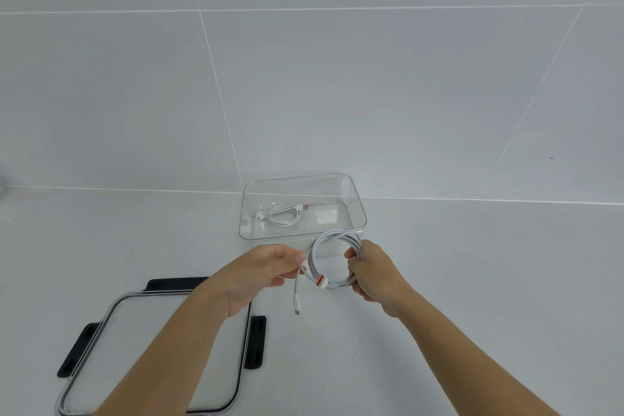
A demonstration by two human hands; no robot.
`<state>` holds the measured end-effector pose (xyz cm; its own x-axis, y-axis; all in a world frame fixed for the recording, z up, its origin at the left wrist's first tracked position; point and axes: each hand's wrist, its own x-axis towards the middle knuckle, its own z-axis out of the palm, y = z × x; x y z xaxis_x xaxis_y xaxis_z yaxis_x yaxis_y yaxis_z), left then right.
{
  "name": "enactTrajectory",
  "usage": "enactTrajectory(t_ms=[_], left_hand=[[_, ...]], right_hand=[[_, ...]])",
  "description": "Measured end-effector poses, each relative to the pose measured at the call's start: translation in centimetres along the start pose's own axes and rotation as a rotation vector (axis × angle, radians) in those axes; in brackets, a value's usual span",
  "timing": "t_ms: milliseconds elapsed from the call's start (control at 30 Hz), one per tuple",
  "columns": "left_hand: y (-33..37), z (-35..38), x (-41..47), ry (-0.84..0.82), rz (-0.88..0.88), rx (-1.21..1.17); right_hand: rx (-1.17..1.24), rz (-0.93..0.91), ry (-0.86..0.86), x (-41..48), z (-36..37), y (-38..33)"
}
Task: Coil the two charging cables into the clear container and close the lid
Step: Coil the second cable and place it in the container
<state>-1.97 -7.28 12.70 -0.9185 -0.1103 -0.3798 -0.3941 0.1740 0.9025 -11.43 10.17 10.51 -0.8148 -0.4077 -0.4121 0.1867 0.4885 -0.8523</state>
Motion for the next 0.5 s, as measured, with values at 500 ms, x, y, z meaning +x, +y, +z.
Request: enactTrajectory(t_ms=[500], left_hand=[[-1.4,2.9,1.0,0.081,0.177,-0.063]], right_hand=[[0.029,-0.075,0.011,0.0,0.2,-0.2]])
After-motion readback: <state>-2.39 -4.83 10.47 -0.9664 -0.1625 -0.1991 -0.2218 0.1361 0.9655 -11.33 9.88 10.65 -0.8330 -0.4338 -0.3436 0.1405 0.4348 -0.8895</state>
